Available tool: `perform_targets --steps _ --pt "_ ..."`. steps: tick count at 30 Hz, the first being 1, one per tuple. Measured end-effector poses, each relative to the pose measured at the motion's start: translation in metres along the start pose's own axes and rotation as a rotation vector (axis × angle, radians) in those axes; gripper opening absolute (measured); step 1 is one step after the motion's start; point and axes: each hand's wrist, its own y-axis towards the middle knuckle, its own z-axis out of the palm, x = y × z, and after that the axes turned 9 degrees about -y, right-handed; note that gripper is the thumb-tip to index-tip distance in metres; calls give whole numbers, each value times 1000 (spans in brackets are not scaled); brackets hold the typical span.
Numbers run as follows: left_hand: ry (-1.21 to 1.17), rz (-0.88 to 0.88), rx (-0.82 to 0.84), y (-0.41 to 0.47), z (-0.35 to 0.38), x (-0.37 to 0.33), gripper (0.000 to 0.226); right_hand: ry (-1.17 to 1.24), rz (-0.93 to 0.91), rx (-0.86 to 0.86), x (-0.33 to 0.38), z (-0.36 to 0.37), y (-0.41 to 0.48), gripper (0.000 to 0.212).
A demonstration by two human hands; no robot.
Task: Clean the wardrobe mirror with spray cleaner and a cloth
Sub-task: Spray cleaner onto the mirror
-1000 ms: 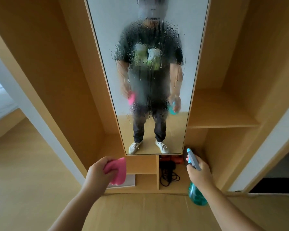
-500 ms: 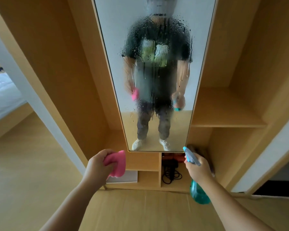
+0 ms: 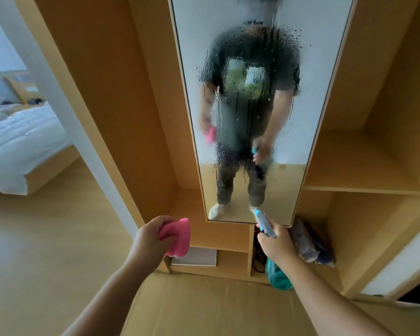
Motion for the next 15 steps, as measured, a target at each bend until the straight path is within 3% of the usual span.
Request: perform_targets --steps 3,8,12,15 --pt "15 4 -8 -1 -5 2 36 -19 22 -20 4 5 0 15" --pt "20 9 -20 -1 -8 3 36 -36 22 -53 10 10 -1 32" --pt "28 19 -22 -2 -8 1 37 -25 -7 12 12 12 -1 15" --pt "31 27 -24 -3 -7 -3 37 -24 -24 35 13 14 2 18"
